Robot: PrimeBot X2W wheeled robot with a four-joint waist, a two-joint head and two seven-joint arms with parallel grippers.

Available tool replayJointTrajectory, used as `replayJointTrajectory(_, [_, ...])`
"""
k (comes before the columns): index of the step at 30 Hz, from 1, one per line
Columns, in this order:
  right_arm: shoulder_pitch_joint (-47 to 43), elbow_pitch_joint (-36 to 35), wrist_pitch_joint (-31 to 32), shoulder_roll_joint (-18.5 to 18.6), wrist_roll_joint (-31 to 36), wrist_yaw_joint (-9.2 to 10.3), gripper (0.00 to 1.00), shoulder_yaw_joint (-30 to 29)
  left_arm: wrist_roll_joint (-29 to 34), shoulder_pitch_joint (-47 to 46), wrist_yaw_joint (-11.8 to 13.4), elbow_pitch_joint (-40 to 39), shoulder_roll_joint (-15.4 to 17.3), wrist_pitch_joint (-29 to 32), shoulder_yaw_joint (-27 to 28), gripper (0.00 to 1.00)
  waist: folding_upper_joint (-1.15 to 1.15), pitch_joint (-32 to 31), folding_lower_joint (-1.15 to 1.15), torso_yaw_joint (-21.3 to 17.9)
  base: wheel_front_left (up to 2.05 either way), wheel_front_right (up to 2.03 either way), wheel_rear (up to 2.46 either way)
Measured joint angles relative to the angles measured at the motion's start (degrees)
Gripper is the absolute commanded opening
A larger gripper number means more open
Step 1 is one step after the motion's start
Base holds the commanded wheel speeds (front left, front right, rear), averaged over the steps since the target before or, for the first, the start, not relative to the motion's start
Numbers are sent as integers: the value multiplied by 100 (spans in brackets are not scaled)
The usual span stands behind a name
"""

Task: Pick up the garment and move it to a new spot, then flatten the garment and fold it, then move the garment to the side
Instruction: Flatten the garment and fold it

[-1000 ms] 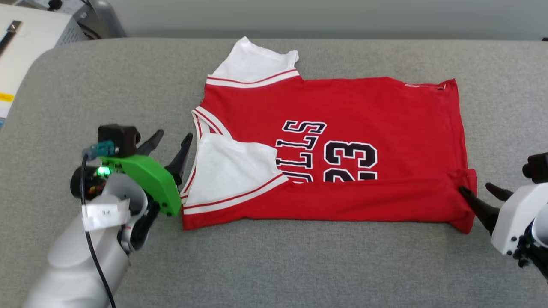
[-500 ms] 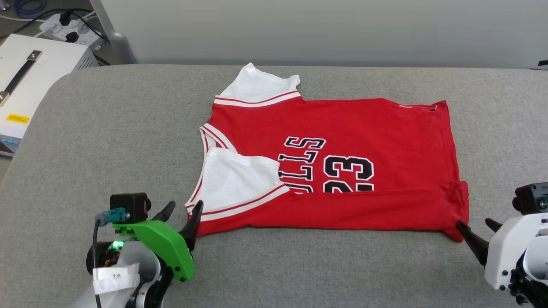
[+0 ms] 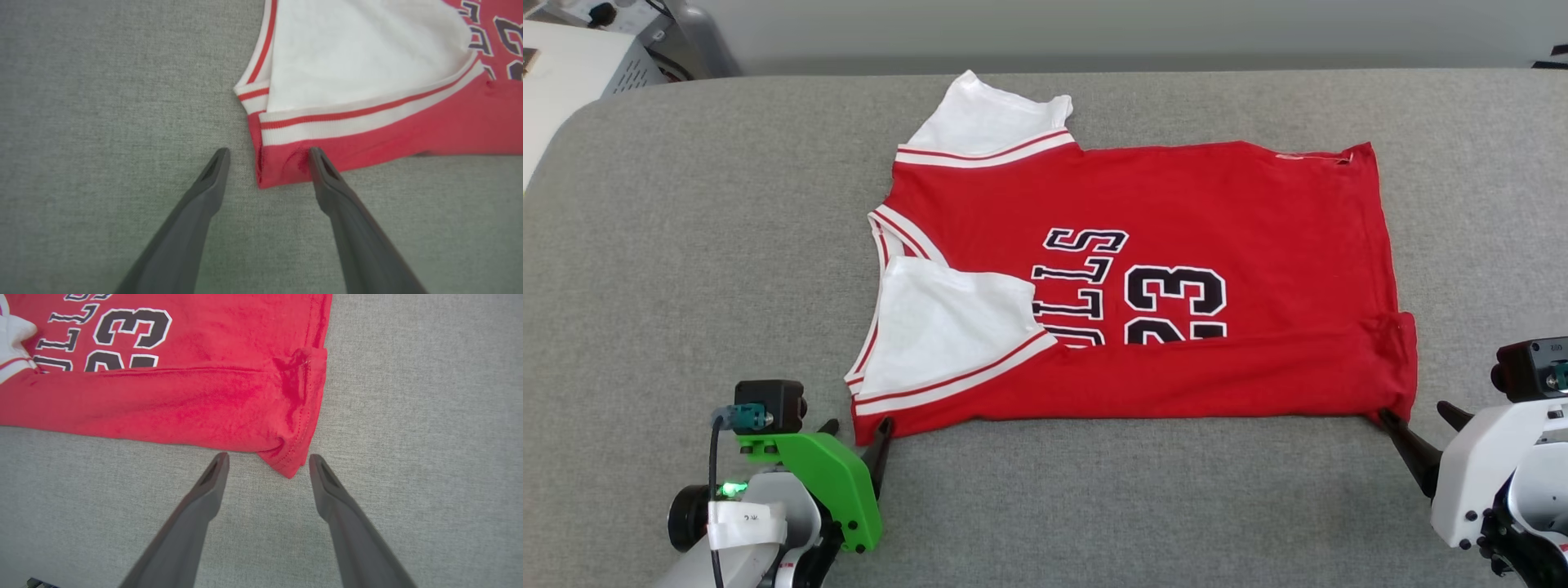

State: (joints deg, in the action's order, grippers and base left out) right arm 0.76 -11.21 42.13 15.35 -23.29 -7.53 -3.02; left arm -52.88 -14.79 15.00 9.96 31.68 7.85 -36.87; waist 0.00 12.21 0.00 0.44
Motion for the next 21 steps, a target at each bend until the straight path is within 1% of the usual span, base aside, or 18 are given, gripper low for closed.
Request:
replayJointTrajectory(4, [-1, -68, 11, -49, 4, 0, 100, 2, 71, -77, 87, 205, -7, -26, 20, 100, 0, 167, 0, -71, 0, 0, 0])
replayJointTrajectory(8, [-1, -85, 48, -58, 30, 0, 100, 2, 76, -235, 85, 410, -22, -14, 15, 100, 0, 298, 0, -131, 0, 0, 0])
replayJointTrajectory(10, [0, -85, 49, -58, 37, 0, 100, 0, 65, -281, 30, 485, -23, 105, -23, 100, 0, 333, 0, -151, 0, 0, 0])
replayJointTrajectory(11, [0, -85, 51, -59, 37, 0, 100, 0, 41, -319, -23, 513, -16, 215, -49, 53, 0, 343, 0, -158, 0, 0, 0])
replayJointTrajectory(12, [0, -84, 53, -59, 38, 0, 100, -4, 24, -358, -76, 533, -14, 292, -65, 43, 0, 344, 0, -159, 0, 0, 0])
replayJointTrajectory(13, [0, -81, 57, -59, 38, 0, 100, -12, -11, -394, -129, 556, -14, 350, -70, 6, 0, 339, 0, -155, 0, 0, 0])
replayJointTrajectory(14, [0, -79, 70, -57, 44, 0, 100, -22, -33, -415, -172, 587, -10, 387, -71, 6, 0, 326, 0, -149, 0, 0, 0])
replayJointTrajectory(15, [0, -78, 76, -57, 51, 0, 100, -33, -60, -417, -205, 602, -18, 394, -79, 0, 0, 311, 0, -142, 0, 0, 0])
replayJointTrajectory(21, [1, -62, 99, -13, 180, 0, 100, -156, -118, -392, -325, 560, -104, 328, -101, 0, 0, 153, 0, -43, 0, 0, 0])
